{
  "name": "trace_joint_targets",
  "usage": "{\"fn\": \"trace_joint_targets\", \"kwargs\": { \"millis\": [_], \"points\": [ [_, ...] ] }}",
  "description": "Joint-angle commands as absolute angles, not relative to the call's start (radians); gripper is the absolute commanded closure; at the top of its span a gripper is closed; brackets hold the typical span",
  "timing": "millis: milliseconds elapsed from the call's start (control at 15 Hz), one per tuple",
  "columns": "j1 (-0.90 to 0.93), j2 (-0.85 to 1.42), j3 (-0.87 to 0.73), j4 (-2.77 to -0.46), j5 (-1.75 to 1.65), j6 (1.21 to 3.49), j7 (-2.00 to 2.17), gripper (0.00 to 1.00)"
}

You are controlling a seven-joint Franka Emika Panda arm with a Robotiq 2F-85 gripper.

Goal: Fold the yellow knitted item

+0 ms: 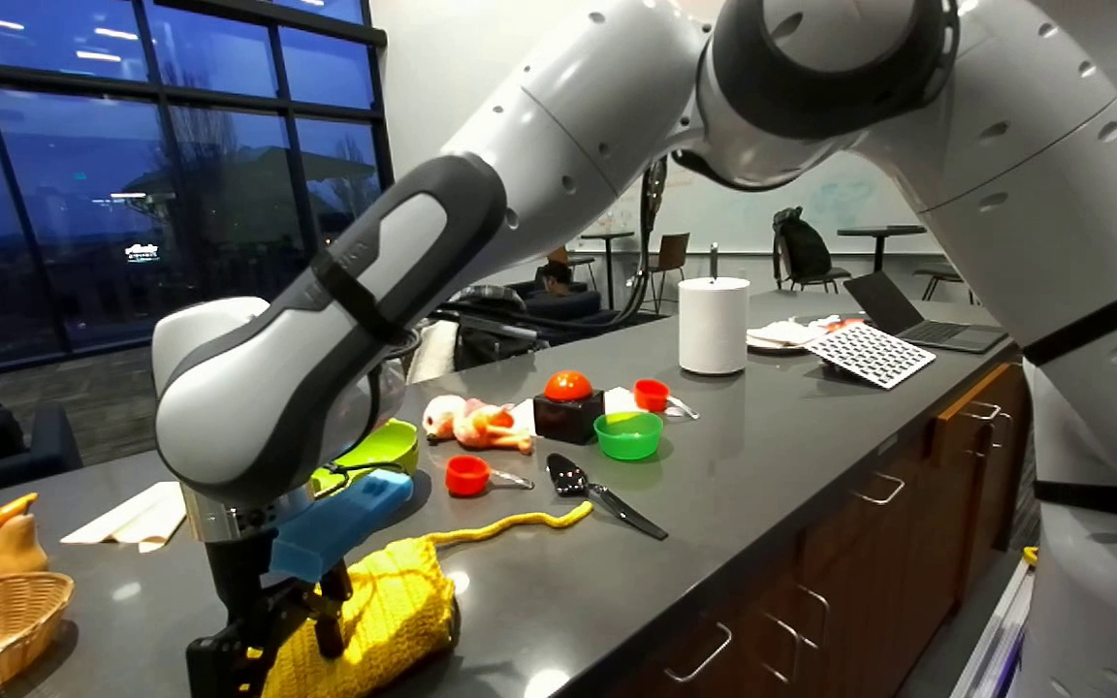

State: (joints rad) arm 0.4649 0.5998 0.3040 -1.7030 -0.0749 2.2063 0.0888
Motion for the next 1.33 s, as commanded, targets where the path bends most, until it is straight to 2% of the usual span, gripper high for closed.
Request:
{"fn": "trace_joint_targets", "kwargs": {
  "millis": [0,200,600,667,1267],
  "points": [
    [0.478,0.649,0.306,-1.625,-0.063,2.152,0.056,0.26],
    [0.481,0.653,0.306,-1.600,-0.065,2.133,0.047,0.44],
    [0.484,0.631,0.302,-1.598,-0.070,2.140,0.040,0.94],
    [0.483,0.622,0.300,-1.603,-0.072,2.146,0.043,0.99],
    [0.441,0.450,0.264,-1.724,-0.063,2.249,0.119,0.98]
  ]
}}
